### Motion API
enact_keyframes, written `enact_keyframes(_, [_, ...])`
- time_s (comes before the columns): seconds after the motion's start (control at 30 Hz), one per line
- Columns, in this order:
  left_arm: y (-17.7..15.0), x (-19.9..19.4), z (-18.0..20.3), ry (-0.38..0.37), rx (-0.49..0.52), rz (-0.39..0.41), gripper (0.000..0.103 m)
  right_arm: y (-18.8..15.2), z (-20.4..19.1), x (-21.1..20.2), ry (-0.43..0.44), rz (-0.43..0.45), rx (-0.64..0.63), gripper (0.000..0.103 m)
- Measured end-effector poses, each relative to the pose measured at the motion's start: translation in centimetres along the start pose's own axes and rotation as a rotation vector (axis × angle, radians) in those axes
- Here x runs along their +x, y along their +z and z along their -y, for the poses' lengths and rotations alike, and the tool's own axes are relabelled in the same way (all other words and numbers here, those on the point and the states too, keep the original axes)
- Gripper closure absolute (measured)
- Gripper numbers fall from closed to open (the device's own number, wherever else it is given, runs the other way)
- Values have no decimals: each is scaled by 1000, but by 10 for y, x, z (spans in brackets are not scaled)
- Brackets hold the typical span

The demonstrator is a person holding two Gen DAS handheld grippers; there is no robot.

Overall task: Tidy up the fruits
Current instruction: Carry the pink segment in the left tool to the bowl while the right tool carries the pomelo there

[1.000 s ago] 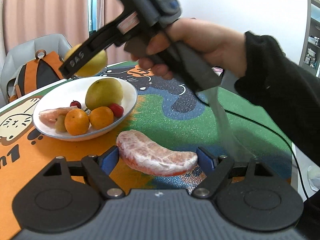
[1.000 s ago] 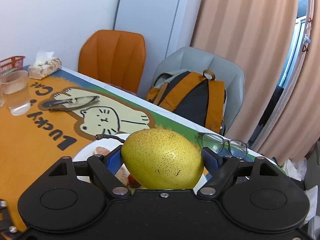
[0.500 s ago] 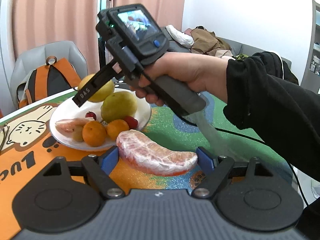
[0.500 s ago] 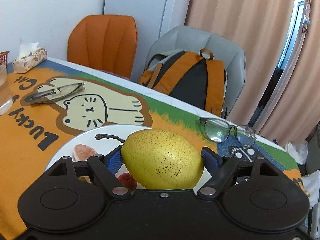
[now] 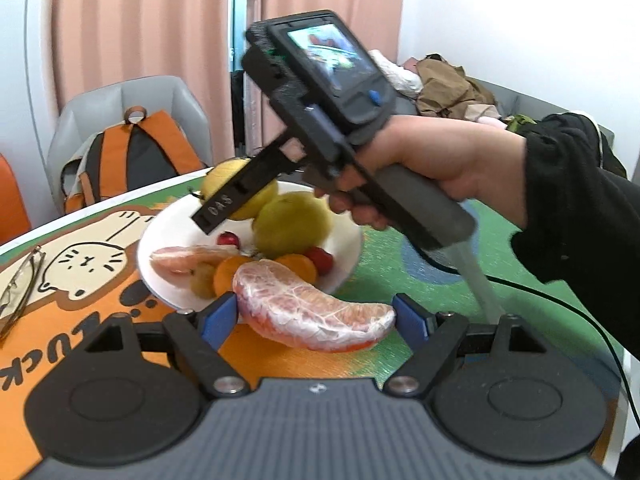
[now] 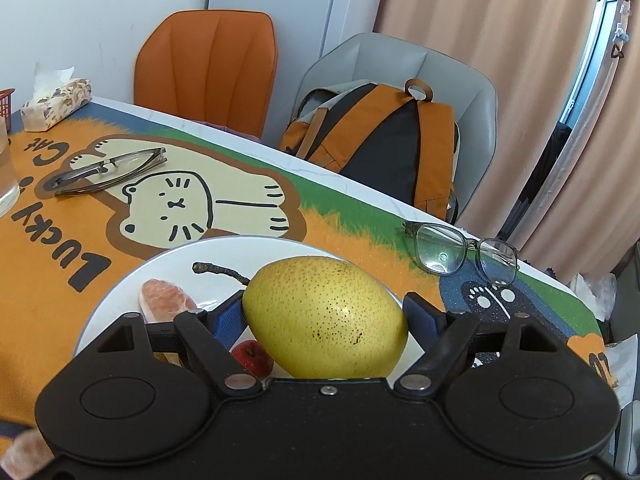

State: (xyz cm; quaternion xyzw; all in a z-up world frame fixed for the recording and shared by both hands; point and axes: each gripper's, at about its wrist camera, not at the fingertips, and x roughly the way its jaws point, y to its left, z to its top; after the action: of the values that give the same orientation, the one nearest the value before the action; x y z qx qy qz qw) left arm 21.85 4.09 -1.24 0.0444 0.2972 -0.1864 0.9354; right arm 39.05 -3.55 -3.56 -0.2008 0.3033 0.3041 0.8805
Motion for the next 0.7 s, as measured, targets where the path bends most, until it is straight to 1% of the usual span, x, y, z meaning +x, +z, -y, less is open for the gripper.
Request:
enact_keyframes(0.13, [5,4,-6,18,-13,3,21,1,1,-1,5,4,15,23])
enact_keyframes(0.23, [8,5,-9,22,-17,7,21,2,3,-4,19,11,25,13])
enact_keyframes(0.27, [9,5,-9,23,-18,8,21,3,3,-5,30,15,30,13])
enact_keyframes(0.37, [12,6,-9,30,-12,8,21,3,5,-13,20,39,34,13])
enact_keyframes(0.5, [16,9,-10,42,-16,9,21,3,12,-24,42,62,55,13])
enact_keyframes(0.57, [18,10,-12,50,-21,13,21,3,16,-31,53,76,66,9])
enact_keyframes(0.7, [23,14,-17,63,-34,14,21,-1,26,-44,76,102,91,9])
